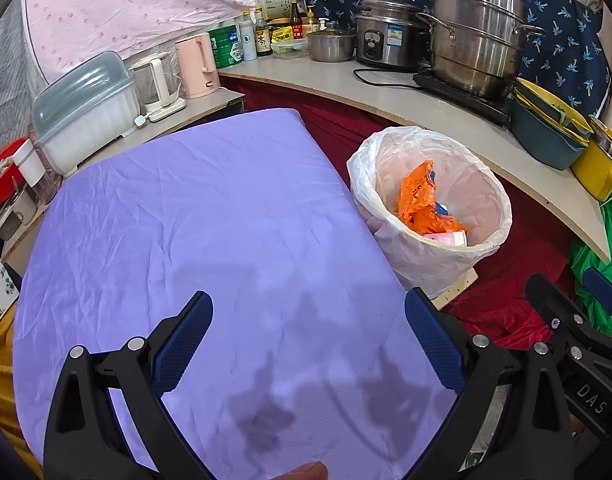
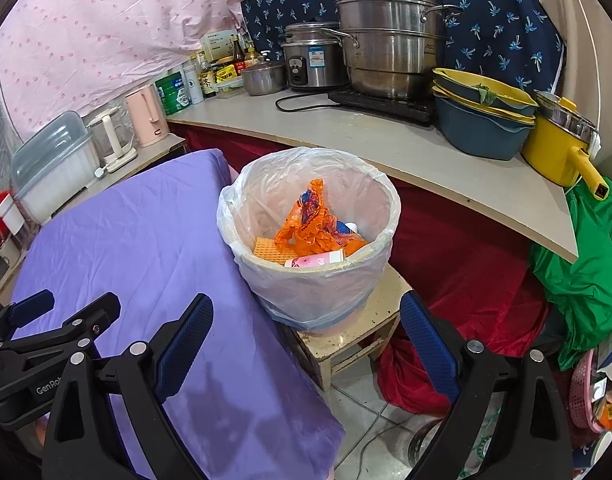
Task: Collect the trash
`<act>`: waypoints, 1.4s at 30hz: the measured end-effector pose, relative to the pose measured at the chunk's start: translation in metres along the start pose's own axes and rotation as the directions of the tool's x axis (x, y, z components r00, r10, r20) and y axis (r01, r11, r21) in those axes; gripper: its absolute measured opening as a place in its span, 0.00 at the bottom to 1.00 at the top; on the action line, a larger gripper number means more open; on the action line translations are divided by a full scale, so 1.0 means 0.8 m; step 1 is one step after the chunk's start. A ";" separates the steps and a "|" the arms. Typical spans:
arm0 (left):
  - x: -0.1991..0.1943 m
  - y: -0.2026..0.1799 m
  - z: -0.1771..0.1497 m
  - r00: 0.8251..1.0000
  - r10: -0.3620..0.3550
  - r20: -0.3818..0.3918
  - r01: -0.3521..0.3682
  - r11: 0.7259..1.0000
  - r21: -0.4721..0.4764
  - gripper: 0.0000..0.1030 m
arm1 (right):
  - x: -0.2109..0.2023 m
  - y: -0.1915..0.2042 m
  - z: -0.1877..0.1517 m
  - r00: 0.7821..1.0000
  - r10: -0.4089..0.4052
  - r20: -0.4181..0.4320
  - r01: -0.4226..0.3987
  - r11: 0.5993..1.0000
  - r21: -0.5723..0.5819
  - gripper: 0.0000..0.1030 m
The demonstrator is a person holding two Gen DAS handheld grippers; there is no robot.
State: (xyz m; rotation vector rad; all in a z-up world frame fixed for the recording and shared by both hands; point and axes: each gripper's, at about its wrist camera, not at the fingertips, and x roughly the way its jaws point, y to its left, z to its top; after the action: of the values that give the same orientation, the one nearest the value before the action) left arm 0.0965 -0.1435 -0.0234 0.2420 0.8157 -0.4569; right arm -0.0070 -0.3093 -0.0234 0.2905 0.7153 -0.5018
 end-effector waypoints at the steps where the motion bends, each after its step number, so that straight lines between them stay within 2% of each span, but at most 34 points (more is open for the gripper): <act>1: 0.000 0.000 0.000 1.000 0.001 -0.001 -0.001 1.000 0.000 0.90 | 0.000 0.000 0.000 1.000 0.000 -0.001 0.000 1.000 -0.003 0.88; 21: -0.003 0.001 -0.008 1.000 0.011 -0.010 -0.011 1.000 -0.027 0.90 | 0.002 0.005 -0.008 1.000 0.000 -0.008 0.000 1.000 -0.012 0.88; 42: 0.002 -0.002 -0.009 0.999 0.036 -0.020 -0.036 0.999 -0.015 0.90 | 0.007 -0.003 -0.011 1.000 -0.006 -0.015 0.006 1.000 -0.005 0.88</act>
State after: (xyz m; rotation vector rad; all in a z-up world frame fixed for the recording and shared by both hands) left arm 0.0918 -0.1425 -0.0296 0.2465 0.8323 -0.4151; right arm -0.0095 -0.3095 -0.0341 0.2884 0.7323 -0.5037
